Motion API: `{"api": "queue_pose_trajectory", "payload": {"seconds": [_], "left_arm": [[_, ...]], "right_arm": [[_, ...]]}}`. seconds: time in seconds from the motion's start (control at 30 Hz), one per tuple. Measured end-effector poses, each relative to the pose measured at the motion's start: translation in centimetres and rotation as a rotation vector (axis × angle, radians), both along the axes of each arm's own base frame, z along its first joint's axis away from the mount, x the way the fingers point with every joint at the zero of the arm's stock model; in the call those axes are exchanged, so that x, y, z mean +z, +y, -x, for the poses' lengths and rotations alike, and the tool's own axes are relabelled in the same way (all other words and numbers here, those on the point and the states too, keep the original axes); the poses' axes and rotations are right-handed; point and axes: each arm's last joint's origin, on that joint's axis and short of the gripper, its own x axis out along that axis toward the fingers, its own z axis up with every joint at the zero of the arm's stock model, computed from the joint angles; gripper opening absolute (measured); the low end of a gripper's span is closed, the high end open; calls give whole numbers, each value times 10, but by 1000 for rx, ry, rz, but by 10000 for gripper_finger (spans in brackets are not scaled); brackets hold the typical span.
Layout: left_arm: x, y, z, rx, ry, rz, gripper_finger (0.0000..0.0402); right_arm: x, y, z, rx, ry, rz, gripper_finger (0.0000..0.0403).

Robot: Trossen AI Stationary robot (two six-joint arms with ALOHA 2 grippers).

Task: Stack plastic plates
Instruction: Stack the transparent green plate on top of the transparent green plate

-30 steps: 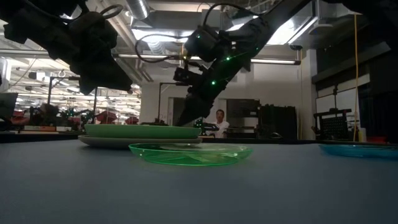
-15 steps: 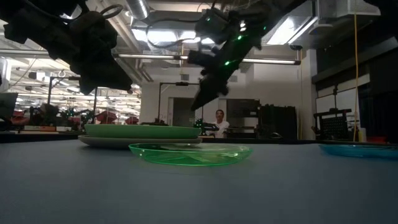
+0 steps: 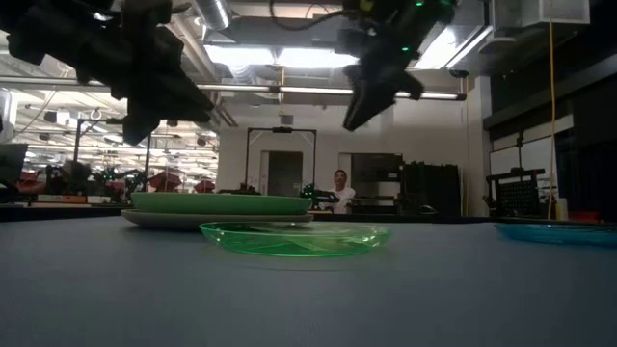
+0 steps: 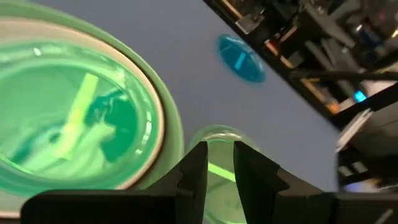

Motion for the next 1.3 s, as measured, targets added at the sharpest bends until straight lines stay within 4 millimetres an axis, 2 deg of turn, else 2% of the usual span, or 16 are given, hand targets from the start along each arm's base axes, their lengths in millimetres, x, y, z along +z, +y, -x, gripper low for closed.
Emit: {"api": "queue_pose_trajectory", "payload": {"seconds": [0.17, 0.43, 0.63, 0.87, 1.07, 1.3], "left_arm": [[5, -8, -1, 13, -47, 131, 71], [38, -22, -16, -25, -121, 170, 71], [51, -35, -35, -34, -43, 199, 71], [61, -54, -67, 0, 133, 236, 71], [49, -68, -89, 102, 289, 318, 71], [11, -77, -104, 197, 435, 462, 71]], "right_arm": [[-9, 6, 33, -1, 11, -1, 66], [-35, 13, 66, -29, -78, -17, 66], [-50, 14, 74, -64, -59, -47, 66], [-53, 15, 75, -47, -59, -67, 66], [-53, 15, 75, -39, -61, -61, 66], [-51, 15, 72, -1, -87, -28, 66]]}}
